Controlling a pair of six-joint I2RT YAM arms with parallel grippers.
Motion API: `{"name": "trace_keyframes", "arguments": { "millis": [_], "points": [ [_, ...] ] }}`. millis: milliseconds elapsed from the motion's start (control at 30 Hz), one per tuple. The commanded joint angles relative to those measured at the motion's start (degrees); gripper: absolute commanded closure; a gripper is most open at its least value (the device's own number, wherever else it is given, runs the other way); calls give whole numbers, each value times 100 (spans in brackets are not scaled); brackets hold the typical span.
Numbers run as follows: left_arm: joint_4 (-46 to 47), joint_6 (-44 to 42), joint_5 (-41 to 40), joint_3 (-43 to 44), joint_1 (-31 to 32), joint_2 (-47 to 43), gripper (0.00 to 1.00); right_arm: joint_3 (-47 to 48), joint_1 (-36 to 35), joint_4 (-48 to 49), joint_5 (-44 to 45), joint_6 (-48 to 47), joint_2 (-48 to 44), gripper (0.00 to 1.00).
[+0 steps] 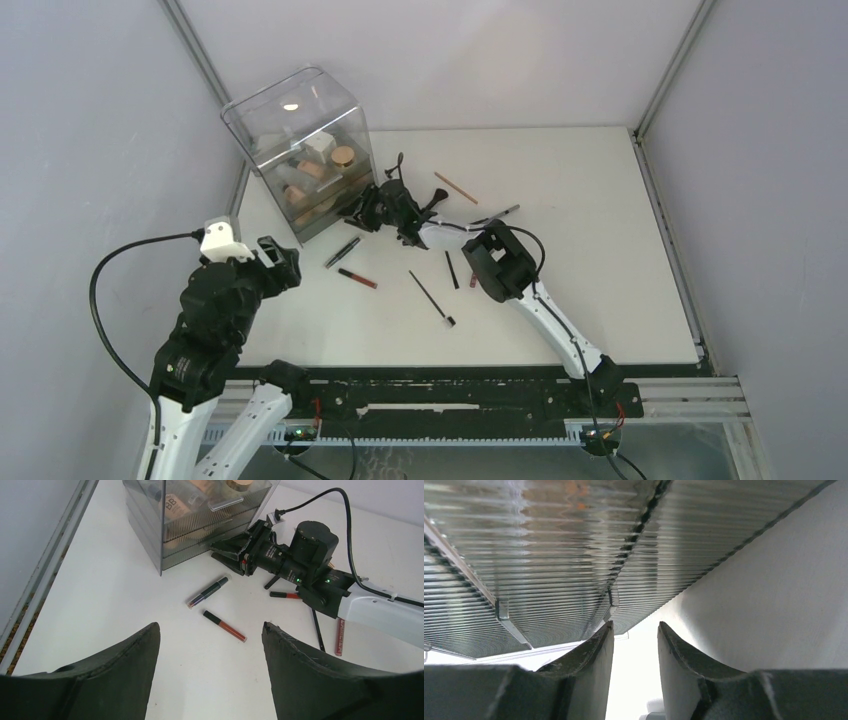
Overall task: Organize the makeup
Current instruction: Open the drawer in the storage box.
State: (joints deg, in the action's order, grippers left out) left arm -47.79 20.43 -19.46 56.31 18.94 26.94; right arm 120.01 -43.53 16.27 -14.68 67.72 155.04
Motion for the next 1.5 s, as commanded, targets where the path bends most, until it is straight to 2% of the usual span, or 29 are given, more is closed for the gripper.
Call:
{"name": "trace_keyframes", "arguments": {
  "millis": [0,233,467,767,1067,1467],
  "points": [
    [70,-183,-110,72,-13,-4,22,-6,53,985,45,326,-90,55],
    [68,-253,-211,72,-13,-31,22,-1051,55,1632,54,268,-640,56],
    [62,-285,-216,99,-15,-54,22,-1160,46,1724,100,214,-747,50],
    [7,-261,-229,83,-16,-106,23,-607,75,1377,59,288,-460,50],
    [7,-250,-233,60,-15,-98,23,-553,73,1549,95,438,-343,49],
    [7,-241,-260,2,-14,-138,23,371,59,1151,62,646,175,50]
  ]
}}
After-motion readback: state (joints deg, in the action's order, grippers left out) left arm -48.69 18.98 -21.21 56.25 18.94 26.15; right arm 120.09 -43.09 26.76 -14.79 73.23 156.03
